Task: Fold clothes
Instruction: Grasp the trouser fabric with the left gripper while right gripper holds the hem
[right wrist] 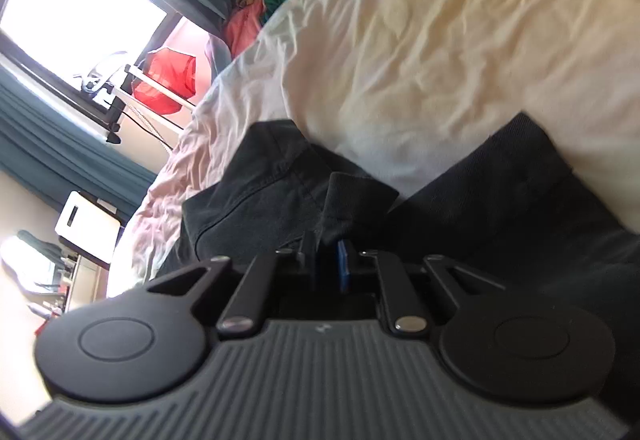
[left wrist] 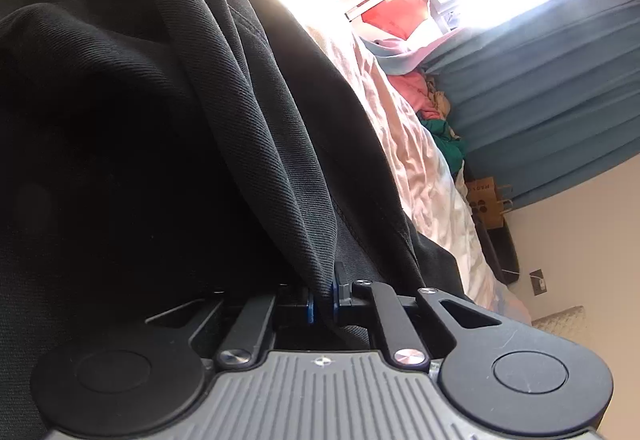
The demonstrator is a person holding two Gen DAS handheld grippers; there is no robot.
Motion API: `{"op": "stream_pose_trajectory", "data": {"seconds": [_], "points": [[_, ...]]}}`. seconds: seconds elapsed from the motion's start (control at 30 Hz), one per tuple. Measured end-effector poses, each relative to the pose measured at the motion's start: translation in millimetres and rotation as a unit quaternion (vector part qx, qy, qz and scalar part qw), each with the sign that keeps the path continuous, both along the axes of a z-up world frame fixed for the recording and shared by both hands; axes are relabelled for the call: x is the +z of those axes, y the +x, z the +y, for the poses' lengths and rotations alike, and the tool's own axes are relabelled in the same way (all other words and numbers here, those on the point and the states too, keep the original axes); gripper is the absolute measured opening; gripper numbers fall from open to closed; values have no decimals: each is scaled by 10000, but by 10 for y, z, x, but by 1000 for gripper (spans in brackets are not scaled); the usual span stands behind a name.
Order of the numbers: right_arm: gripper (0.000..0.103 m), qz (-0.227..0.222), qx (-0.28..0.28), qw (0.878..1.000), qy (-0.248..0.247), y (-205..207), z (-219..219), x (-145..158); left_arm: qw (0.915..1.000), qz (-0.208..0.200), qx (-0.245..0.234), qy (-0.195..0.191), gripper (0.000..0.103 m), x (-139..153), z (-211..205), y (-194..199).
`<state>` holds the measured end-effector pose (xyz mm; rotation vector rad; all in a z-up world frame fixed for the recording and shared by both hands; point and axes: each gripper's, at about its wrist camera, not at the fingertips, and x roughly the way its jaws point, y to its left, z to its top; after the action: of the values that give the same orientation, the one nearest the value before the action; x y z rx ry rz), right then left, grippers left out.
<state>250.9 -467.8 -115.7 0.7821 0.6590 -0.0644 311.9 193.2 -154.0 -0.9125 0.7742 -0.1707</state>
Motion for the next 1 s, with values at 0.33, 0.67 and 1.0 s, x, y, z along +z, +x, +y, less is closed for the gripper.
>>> {"op": "stream_pose_trajectory", "data": {"seconds": [0.33, 0.67, 1.0], "points": [[61, -276, 989, 9900, -965, 959, 34, 349, 9997, -63, -118, 196, 9, -42, 64, 101], [19, 454, 1435, 9791, -1371, 2019, 352, -187, 9980, -216, -277, 521, 10, -32, -39, 123], [4, -407, 421, 9876, -1455, 1736, 1, 223, 9905, -730, -670, 956, 5, 172, -164, 104]]}}
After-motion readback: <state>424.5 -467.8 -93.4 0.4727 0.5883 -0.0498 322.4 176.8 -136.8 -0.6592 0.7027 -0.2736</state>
